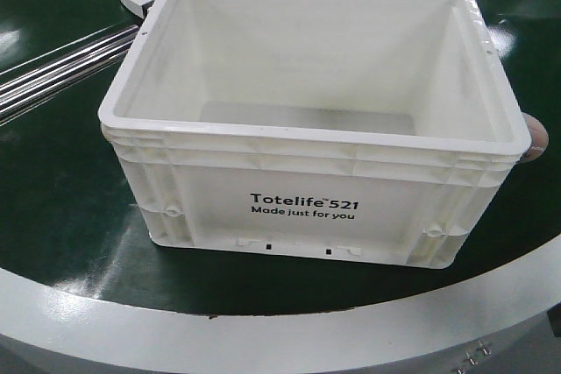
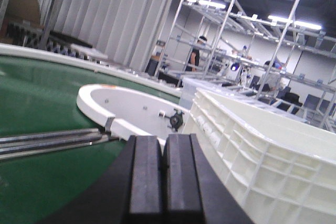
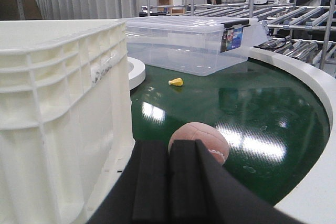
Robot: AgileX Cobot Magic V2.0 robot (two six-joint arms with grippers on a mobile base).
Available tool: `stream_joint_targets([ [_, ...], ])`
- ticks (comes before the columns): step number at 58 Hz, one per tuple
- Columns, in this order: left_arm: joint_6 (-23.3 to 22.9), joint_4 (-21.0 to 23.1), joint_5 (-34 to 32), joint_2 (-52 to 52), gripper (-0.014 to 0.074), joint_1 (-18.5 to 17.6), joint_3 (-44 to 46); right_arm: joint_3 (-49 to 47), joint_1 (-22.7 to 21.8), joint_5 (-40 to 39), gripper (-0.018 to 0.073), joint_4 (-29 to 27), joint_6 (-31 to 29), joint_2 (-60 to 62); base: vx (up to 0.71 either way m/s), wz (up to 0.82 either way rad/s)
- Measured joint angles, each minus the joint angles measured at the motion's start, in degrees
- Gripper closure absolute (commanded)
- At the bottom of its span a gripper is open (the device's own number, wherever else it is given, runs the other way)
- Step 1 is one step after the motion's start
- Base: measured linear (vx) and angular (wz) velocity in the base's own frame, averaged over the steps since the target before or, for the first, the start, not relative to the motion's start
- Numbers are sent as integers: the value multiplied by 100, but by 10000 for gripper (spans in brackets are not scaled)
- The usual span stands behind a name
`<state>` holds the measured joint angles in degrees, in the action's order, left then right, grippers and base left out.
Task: Place moving items into box and shelve
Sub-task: 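Reach the left gripper to the yellow plush ball and grasp it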
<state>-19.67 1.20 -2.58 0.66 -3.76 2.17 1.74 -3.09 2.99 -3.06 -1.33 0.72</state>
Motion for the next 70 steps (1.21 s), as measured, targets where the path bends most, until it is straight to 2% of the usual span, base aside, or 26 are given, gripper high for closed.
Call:
stream_joint_targets([
  [7, 247, -6, 457, 778, 603, 0, 783, 0, 0, 0, 568, 0, 0, 0, 0, 0],
  [14, 539, -6, 505, 1923, 603, 0, 1725, 0, 0, 0, 568, 0, 0, 0, 0, 0],
  [23, 585, 11, 484, 3522, 603, 0, 2651, 0, 0, 0, 568, 0, 0, 0, 0, 0],
  [30, 590, 15, 142, 4516, 603, 0, 3133, 0, 0, 0, 568, 0, 0, 0, 0, 0],
  [43, 606, 15, -1132, 5805, 603, 0, 3407, 0, 0, 0, 568, 0, 0, 0, 0, 0],
  [50, 606, 15, -1264, 6173, 600, 0, 3411, 0, 0, 0, 568, -15, 0, 0, 0, 0],
  [60, 606, 15, -1175, 6708, 568, 0, 3433, 0, 0, -135, 568, -351, 6, 0, 0, 0],
  [65, 606, -62, -805, 6956, 514, 0, 3661, 0, 0, -369, 568, -696, 60, 0, 0, 0],
  [70, 606, -319, -281, 7186, 424, 0, 4155, 0, 0, -533, 568, -992, 133, 0, 0, 0],
])
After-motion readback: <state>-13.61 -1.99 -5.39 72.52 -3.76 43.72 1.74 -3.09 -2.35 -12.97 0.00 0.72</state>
